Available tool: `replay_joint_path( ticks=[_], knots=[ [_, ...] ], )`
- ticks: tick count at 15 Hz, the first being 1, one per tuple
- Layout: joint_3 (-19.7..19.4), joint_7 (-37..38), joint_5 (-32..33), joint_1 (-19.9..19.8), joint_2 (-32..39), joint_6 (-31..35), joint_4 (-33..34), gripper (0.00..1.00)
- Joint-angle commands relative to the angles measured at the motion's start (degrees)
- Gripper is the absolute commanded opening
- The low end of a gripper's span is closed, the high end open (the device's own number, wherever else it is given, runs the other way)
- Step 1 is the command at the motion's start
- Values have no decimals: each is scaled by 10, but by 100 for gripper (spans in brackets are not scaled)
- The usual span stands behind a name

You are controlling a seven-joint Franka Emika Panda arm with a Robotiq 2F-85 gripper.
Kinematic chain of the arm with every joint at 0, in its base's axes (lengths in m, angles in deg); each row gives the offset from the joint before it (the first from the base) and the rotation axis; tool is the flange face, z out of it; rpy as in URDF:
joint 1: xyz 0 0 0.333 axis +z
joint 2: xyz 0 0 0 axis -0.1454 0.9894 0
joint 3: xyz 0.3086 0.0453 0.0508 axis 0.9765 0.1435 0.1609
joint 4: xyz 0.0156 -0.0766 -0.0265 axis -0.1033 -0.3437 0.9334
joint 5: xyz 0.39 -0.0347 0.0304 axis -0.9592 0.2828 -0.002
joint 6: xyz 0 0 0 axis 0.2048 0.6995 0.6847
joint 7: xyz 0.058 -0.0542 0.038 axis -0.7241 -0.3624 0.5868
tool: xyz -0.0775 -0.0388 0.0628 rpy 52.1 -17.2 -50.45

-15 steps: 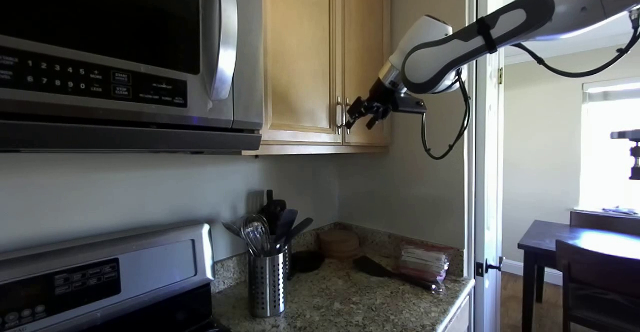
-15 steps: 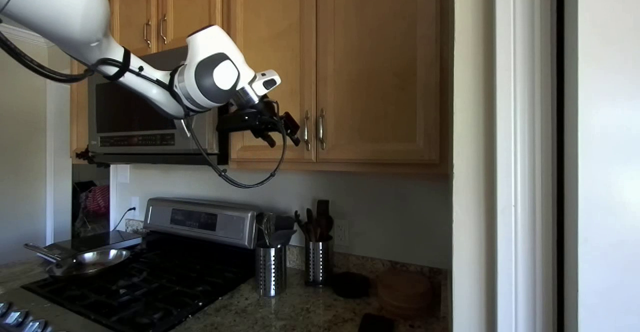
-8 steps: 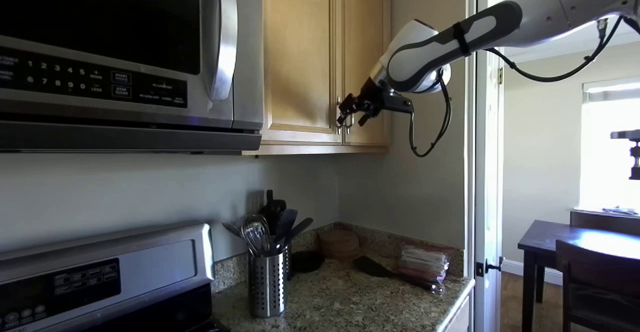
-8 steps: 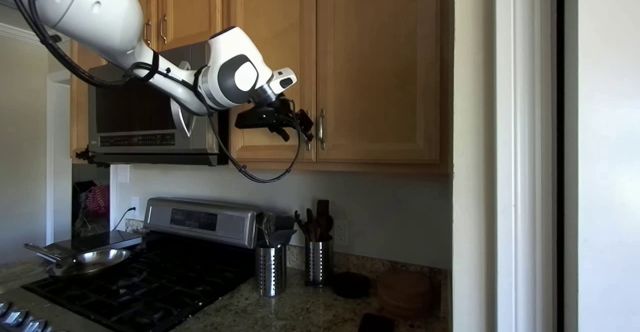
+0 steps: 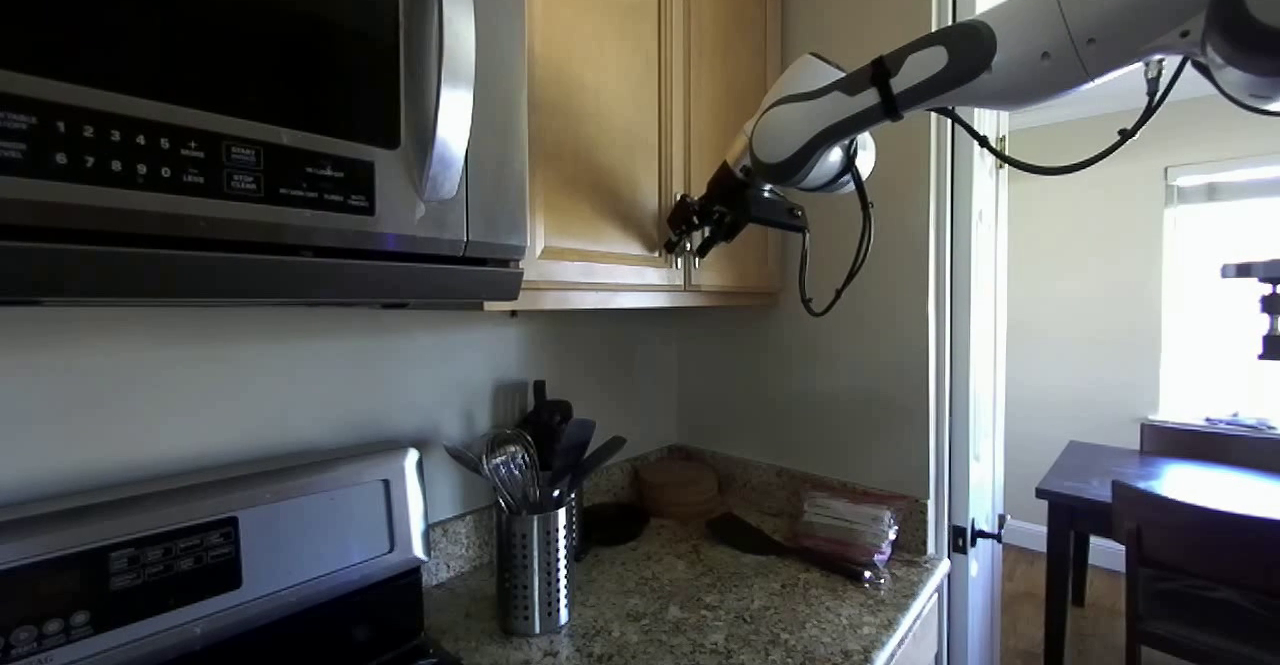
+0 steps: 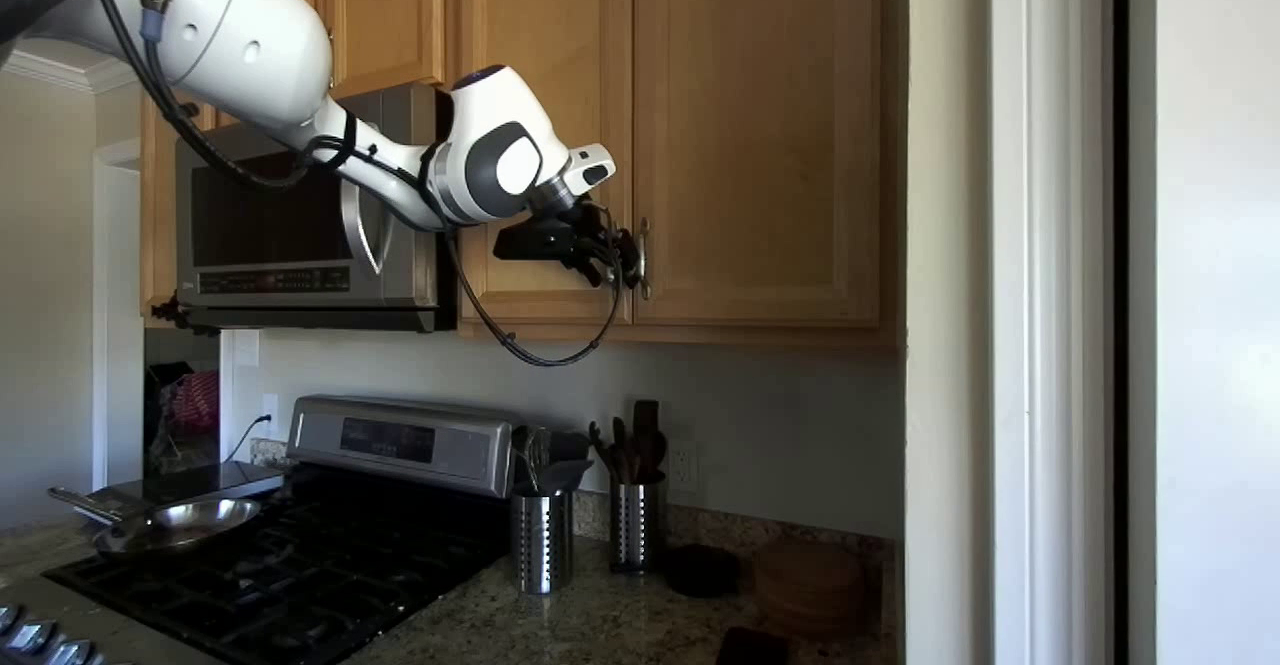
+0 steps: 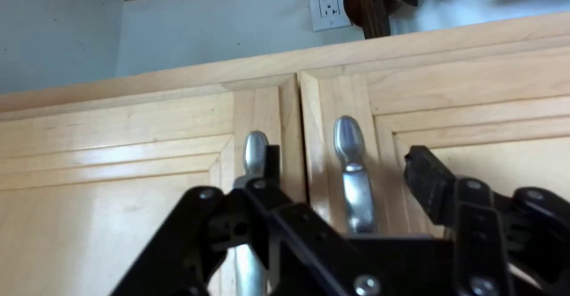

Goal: Open the cupboard, take an object out of it and place it on the counter

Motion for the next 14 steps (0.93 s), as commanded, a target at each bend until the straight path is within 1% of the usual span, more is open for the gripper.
replay_joint_path(
  ticks=[1,3,6,8,9,10,11,13,14],
  knots=[
    [-7,-29,-16,4,0,-30,25,42],
    [-6,-37,-10,7,-11,-38,21,32],
    [-6,-37,6,10,-30,-45,2,11],
    [-7,-50,7,10,-42,-43,-15,9],
    [-7,-60,4,10,-47,-41,-22,10],
    [-7,-63,11,10,-52,-39,-32,6],
    [-7,-61,18,12,-58,-39,-42,10],
    [-2,-37,53,17,-82,-35,-75,10],
    [6,-46,48,24,-103,-36,-100,10]
  ],
)
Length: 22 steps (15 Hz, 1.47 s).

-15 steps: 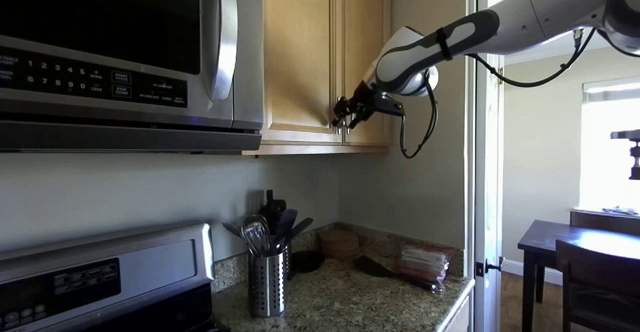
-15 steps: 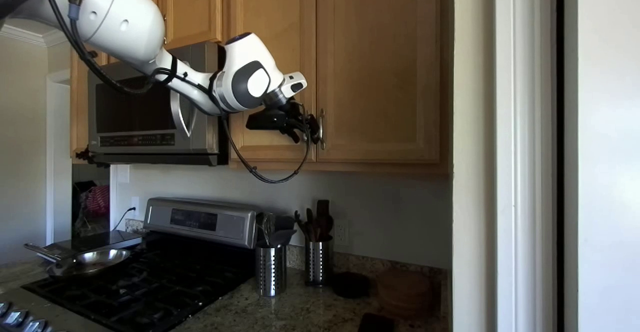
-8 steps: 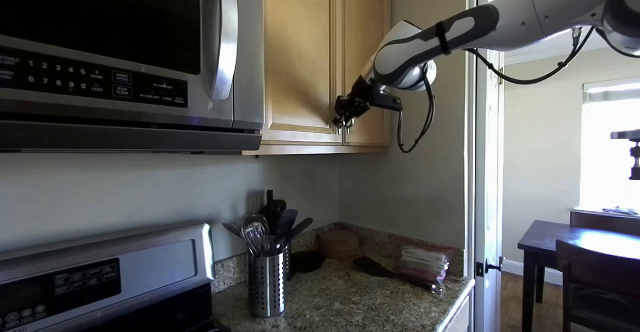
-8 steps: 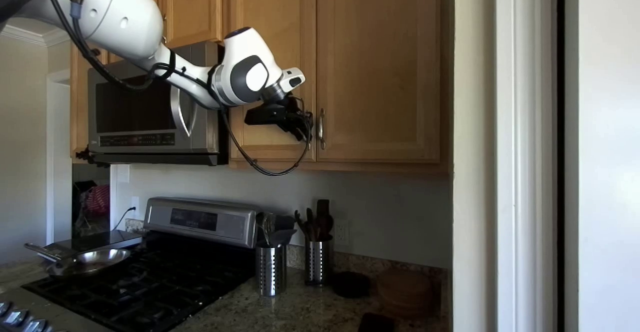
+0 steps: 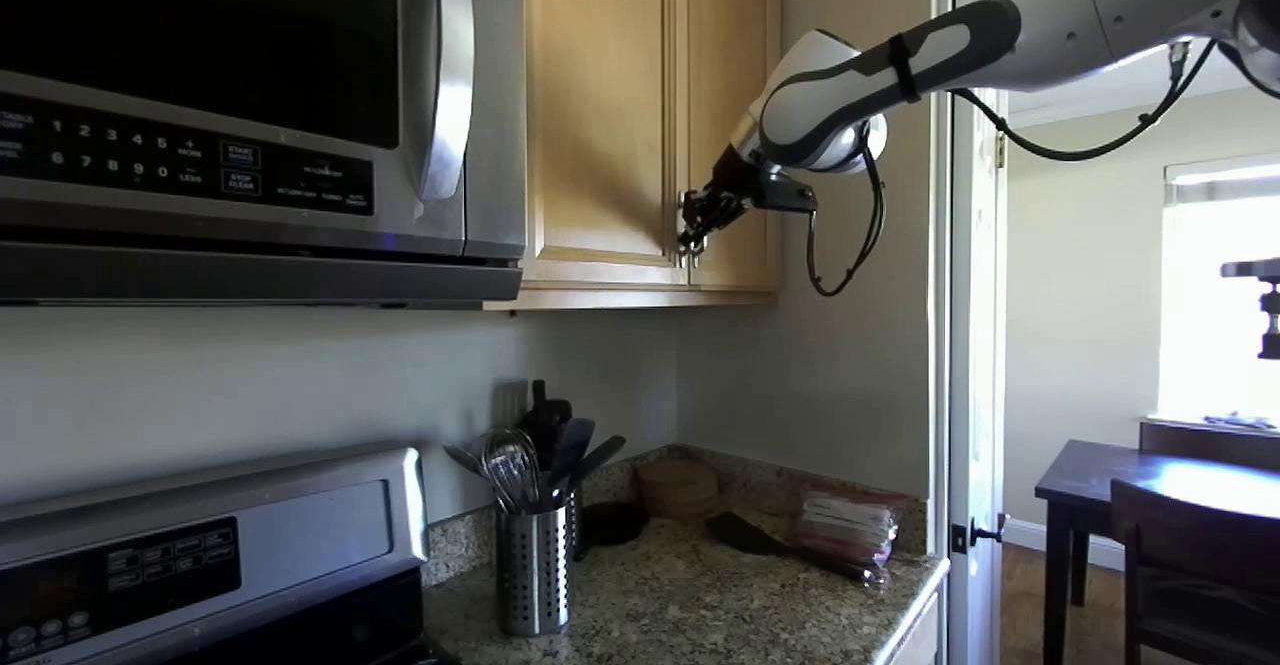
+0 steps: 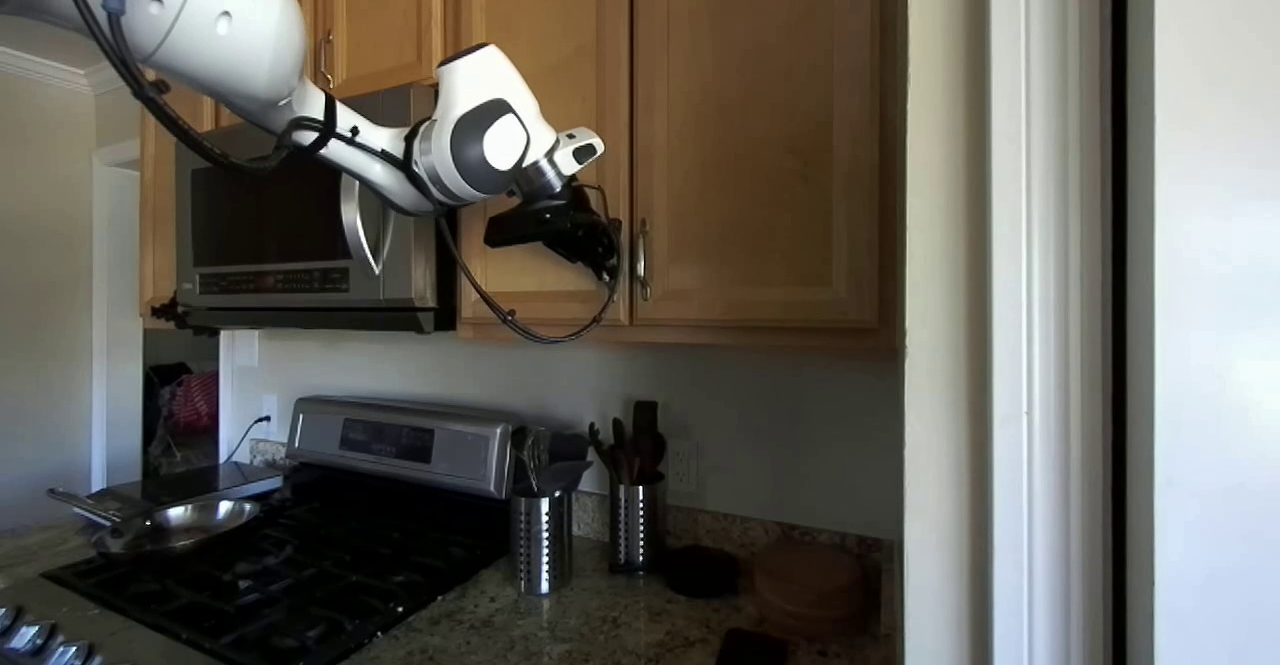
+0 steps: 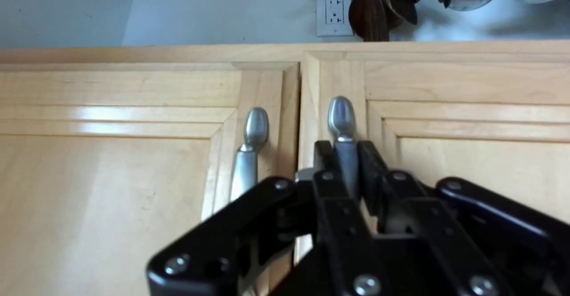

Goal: Open the cupboard, take an object out of it and place it on the counter

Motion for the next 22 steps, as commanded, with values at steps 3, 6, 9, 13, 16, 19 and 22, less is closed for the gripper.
replay_joint_path(
  ticks=[3,6,9,13,16,19,22],
  knots=[
    [18,-40,-19,35,-128,-13,-144,10],
    [17,-77,-44,53,-179,-41,-180,10],
    [19,-90,-48,69,-230,-80,-205,10],
    [23,-93,-68,99,-300,-158,-232,10],
    [27,-92,-103,133,-338,-220,-244,10],
    [33,-68,-119,133,-356,-299,-247,48],
    [51,-17,-86,99,-363,-347,-256,67]
  ],
)
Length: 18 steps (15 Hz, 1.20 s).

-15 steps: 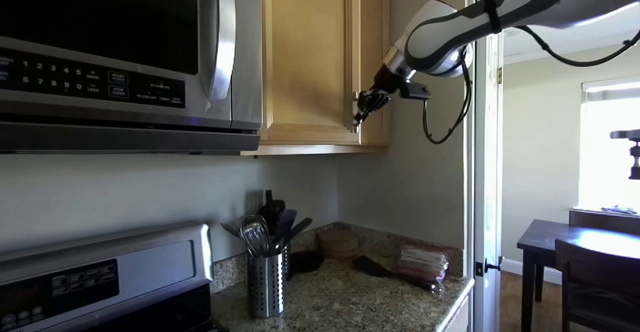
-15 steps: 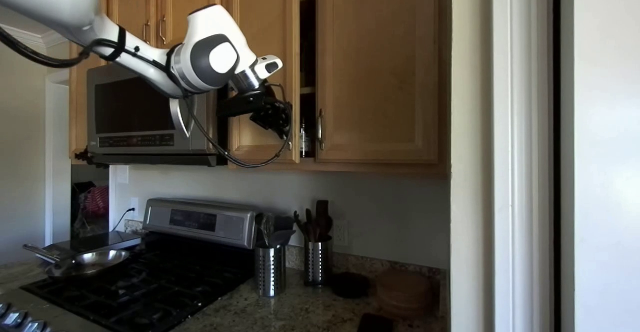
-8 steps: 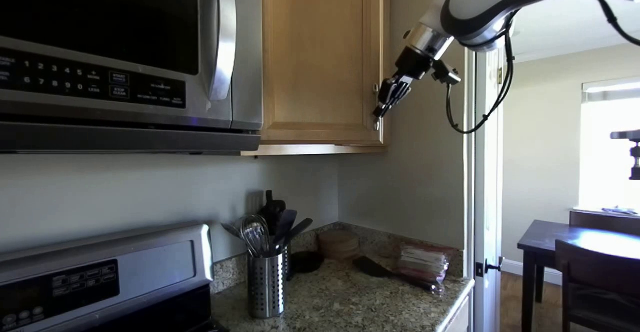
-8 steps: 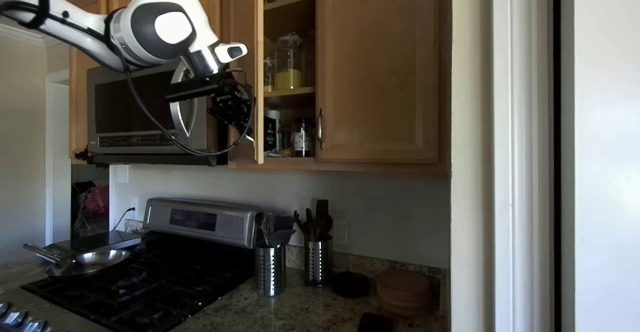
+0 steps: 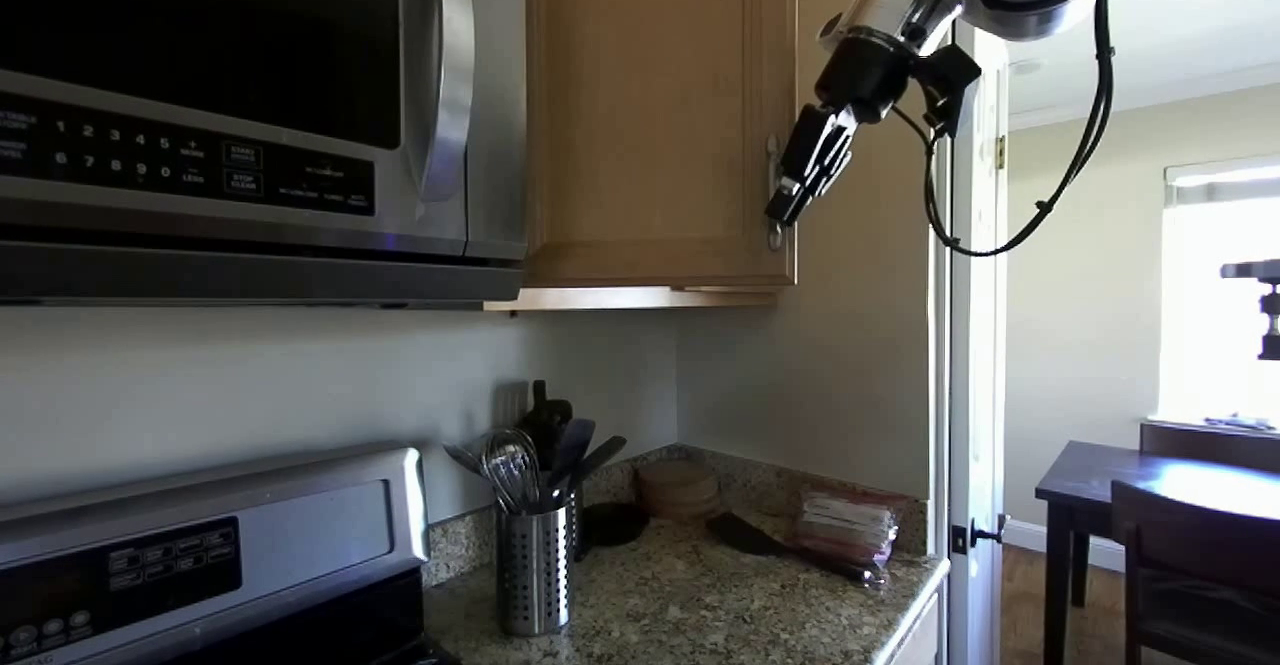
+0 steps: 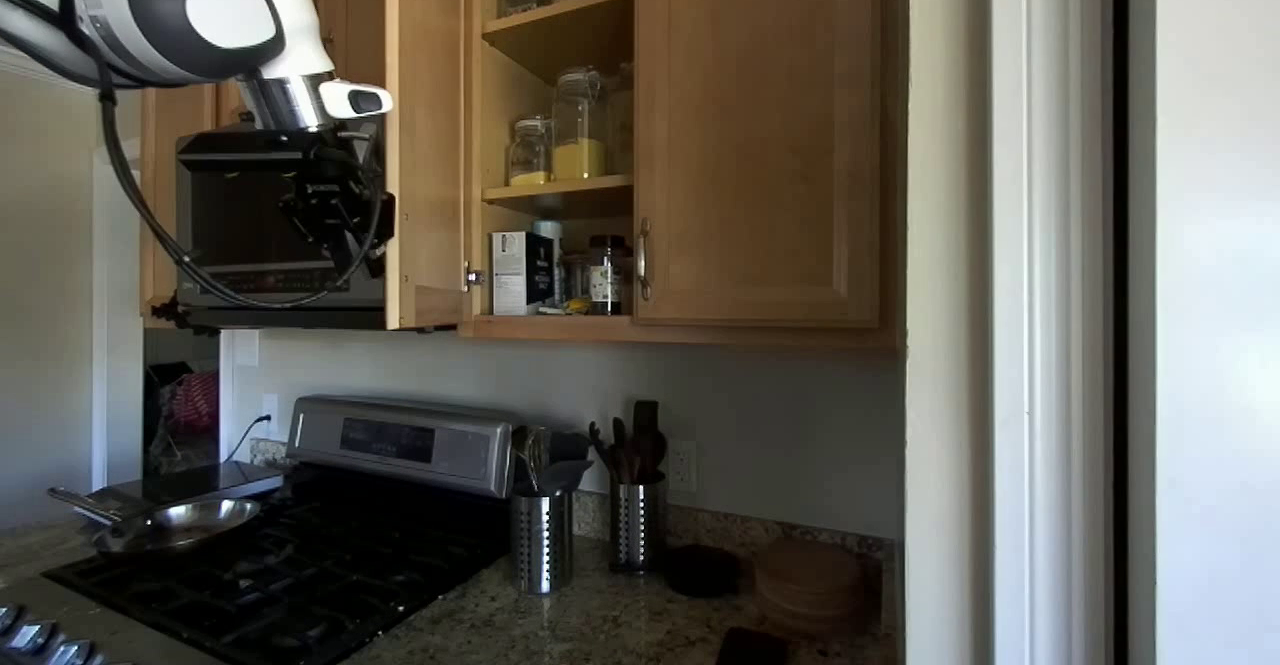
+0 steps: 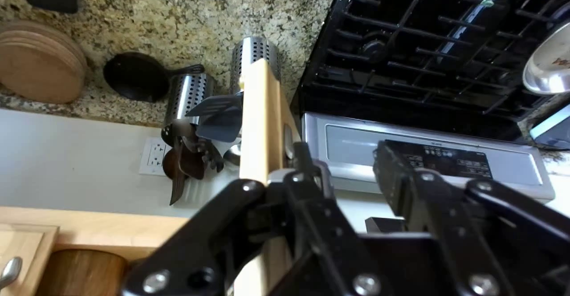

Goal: Open the cupboard, take an object out of it and place it on the counter

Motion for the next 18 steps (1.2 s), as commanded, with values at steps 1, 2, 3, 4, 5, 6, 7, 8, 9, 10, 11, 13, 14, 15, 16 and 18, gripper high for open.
replay_joint_path(
  ticks=[1,2,3,4,5,6,7,8,9,10,11,13,14,15,16,18],
  knots=[
    [12,52,23,-29,0,-52,-16,74],
    [15,68,32,-38,1,-71,-16,80],
    [17,81,43,-46,2,-86,-18,85],
    [22,96,60,-58,3,-101,-18,93],
    [23,105,71,-65,4,-113,-18,98],
    [27,121,92,-79,3,-122,-17,100],
    [28,131,107,-87,4,-128,-16,100],
    [29,142,123,-97,7,-134,-12,100],
    [30,152,136,-104,10,-135,-9,100],
    [28,157,145,-109,16,-130,-5,100],
    [28,165,152,-114,19,-124,-3,100],
    [24,171,154,-116,35,-93,4,100],
    [25,181,156,-119,44,-68,5,100],
    [27,190,159,-122,53,-44,8,100],
    [27,197,161,-124,68,-17,12,100],
    [29,212,172,-129,95,39,19,72]
  ],
)
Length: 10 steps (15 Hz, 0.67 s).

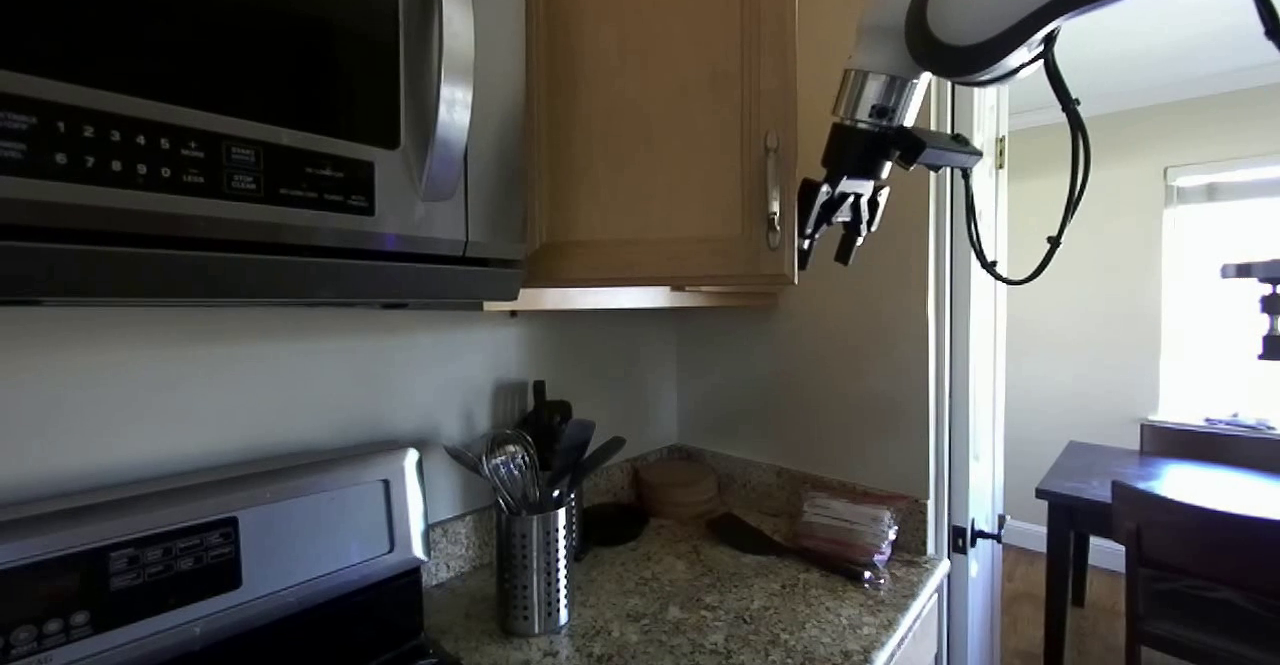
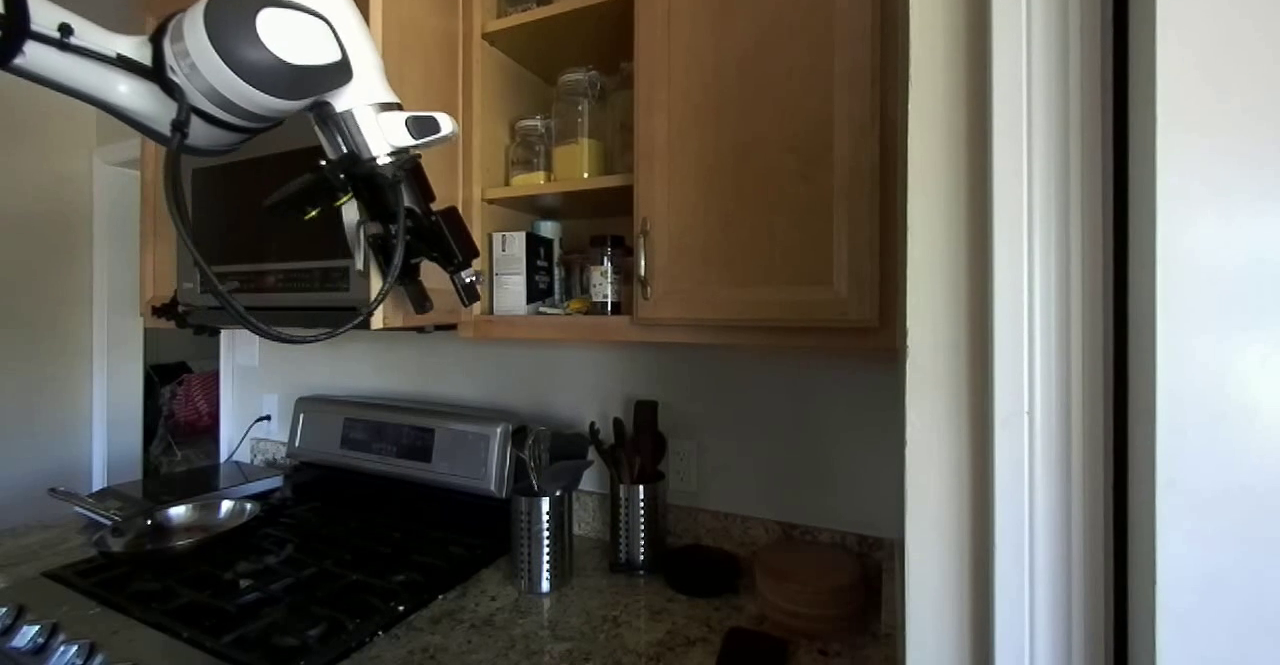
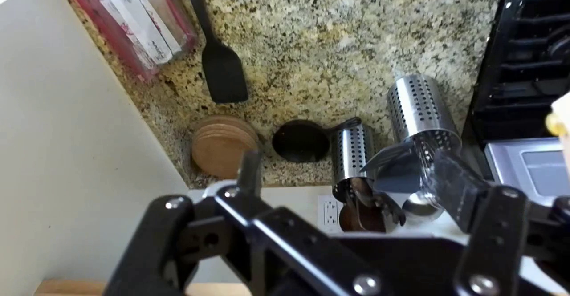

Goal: Open the cupboard, take an object out of it and place it on the counter

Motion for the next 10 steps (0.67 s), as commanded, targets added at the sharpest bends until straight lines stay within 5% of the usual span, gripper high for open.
replay_joint_path(
  ticks=[1,10],
  knots=[
    [7,35,25,-14,57,81,25,67],
    [-2,-40,-29,44,64,126,59,10]
  ],
)
